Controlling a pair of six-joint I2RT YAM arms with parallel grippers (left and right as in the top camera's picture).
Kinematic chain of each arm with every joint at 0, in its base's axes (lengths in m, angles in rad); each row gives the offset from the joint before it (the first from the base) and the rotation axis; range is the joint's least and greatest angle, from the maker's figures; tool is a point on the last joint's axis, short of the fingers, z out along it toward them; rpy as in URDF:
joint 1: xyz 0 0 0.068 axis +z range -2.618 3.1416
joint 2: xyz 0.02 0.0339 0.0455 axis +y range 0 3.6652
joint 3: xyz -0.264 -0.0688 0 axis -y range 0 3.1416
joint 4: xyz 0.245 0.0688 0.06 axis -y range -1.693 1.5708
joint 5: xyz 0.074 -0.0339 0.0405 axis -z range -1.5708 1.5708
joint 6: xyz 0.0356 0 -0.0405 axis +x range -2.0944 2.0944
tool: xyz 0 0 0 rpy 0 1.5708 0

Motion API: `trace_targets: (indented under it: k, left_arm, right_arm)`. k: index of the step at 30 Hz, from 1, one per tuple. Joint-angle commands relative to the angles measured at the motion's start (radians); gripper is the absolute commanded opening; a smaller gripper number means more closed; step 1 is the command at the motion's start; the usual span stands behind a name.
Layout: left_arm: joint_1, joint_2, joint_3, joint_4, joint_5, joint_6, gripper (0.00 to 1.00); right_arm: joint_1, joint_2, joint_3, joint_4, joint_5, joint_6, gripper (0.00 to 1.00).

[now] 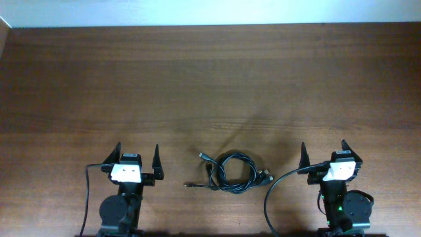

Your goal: Untangle cables

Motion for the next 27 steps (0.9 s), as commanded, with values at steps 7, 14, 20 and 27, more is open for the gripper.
trace_targets:
  k: [7, 14, 20, 27]
  left_arm:
    - [0.005, -0.003, -0.001, -0.007, 0.003, 0.012, 0.99]
    - [0.004, -0.003, 0.0, -0.009, 0.026, 0.0, 0.99]
    - [0.004, -0.003, 0.025, -0.039, 0.072, 0.0, 0.99]
    - [0.004, 0.017, 0.077, -0.1, 0.155, 0.004, 0.99]
  right_arm:
    - [-0.009, -0.011, -0.005, -0.007, 0.013, -0.007, 0.99]
    - [-0.009, -0.011, -0.005, -0.007, 0.013, -0.007, 0.99]
    - [-0.009, -0.011, -0.005, -0.007, 0.013, -0.007, 0.99]
    - [-0.009, -0.011, -0.005, -0.007, 0.013, -0.007, 0.99]
